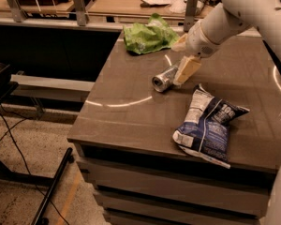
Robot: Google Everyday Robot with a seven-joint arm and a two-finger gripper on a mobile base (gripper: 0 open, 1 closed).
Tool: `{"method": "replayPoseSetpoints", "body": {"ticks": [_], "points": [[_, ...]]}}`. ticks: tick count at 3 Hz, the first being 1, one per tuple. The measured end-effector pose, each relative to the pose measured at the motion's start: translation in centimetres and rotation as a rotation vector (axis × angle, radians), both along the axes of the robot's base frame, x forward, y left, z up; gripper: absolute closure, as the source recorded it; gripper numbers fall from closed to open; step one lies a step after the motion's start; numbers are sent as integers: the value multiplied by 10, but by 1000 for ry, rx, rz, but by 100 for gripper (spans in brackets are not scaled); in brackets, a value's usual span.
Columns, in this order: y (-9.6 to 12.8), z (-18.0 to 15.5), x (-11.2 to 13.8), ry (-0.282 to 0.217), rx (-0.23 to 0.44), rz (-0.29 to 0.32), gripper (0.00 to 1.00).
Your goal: Move redbull can near green rice chip bag
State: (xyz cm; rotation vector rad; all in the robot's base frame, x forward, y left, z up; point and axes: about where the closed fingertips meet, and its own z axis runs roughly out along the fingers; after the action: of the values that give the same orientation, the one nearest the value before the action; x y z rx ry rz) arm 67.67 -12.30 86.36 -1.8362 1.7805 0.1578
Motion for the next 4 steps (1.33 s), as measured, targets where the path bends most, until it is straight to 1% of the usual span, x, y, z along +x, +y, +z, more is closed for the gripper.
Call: {"method": "replayPoseSetpoints", "body": {"ticks": [1,2,3,4], "points": [[0,-7,-3,20,-12,8,49],[2,-17,-8,51,-55,25,72],[2,-20,-12,70,-85,29,95],[-6,-10,-12,69,-31,-36,100]]}}
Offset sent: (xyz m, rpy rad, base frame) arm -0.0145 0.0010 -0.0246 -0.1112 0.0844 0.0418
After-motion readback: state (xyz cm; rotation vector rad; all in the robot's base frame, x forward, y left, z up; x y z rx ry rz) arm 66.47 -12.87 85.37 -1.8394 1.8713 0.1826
